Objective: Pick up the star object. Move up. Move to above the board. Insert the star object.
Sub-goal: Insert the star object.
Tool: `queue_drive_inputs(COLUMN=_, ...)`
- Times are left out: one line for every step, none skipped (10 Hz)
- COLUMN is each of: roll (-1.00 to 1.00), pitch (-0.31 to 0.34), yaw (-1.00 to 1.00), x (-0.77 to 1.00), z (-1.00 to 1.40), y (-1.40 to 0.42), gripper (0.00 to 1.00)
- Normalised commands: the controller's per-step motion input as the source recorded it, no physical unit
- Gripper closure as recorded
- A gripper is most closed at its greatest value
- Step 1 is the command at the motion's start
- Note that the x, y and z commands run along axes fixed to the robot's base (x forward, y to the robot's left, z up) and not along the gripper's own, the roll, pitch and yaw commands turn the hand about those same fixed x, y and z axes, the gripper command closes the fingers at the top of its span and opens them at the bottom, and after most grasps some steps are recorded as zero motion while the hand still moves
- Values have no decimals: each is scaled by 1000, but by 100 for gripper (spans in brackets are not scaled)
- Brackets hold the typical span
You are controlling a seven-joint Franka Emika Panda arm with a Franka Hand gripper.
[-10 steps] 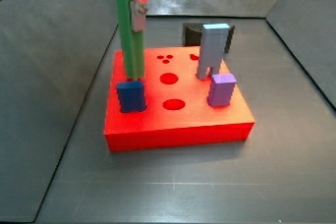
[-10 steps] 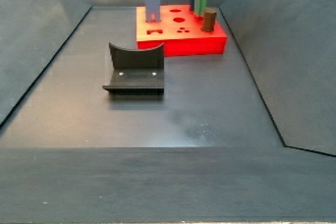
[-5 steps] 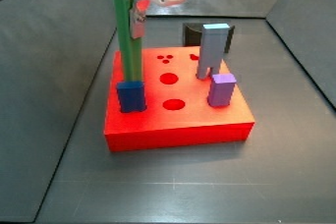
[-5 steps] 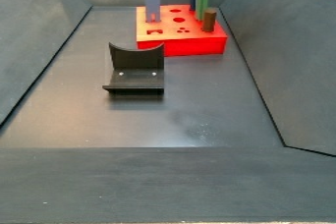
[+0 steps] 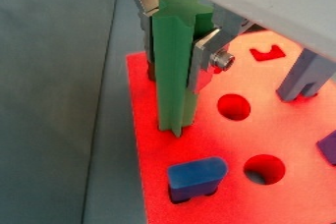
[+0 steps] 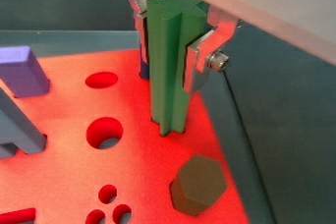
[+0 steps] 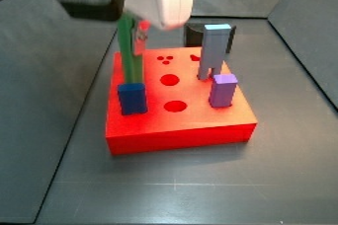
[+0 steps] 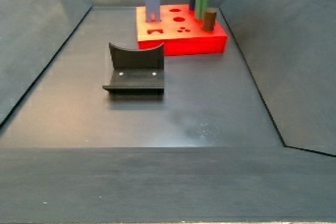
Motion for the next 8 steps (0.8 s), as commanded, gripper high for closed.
queue_drive_inputs(roll=0, pitch=-167, yaw=-166, x=-234, z=-957, y=-154, gripper=100)
queue_drive_inputs(roll=-41, pitch=-23, yaw=-220, x=-383, z=-1000, y=-269, gripper=100)
queue_drive_inputs(roll=-83, pitch=0, yaw=-291, x=-463, z=-983, y=-369, gripper=100)
queue_drive_inputs(roll=-81, pitch=-31, yaw=-391, x=-523, z=-980, y=-380, gripper=100)
queue_drive_inputs(roll=-123, pitch=-60, yaw=-500, x=-486, z=-917, y=-206, gripper=100)
queue_drive_inputs(roll=0, pitch=-90, yaw=-154, x=-83, z=-171, y=-29, gripper=100)
queue_drive_inputs(roll=0, pitch=-9, yaw=0, x=0, z=0, y=0, gripper=100)
queue_drive_inputs(roll=0, pitch=0, yaw=0, x=0, z=0, y=0, gripper=100)
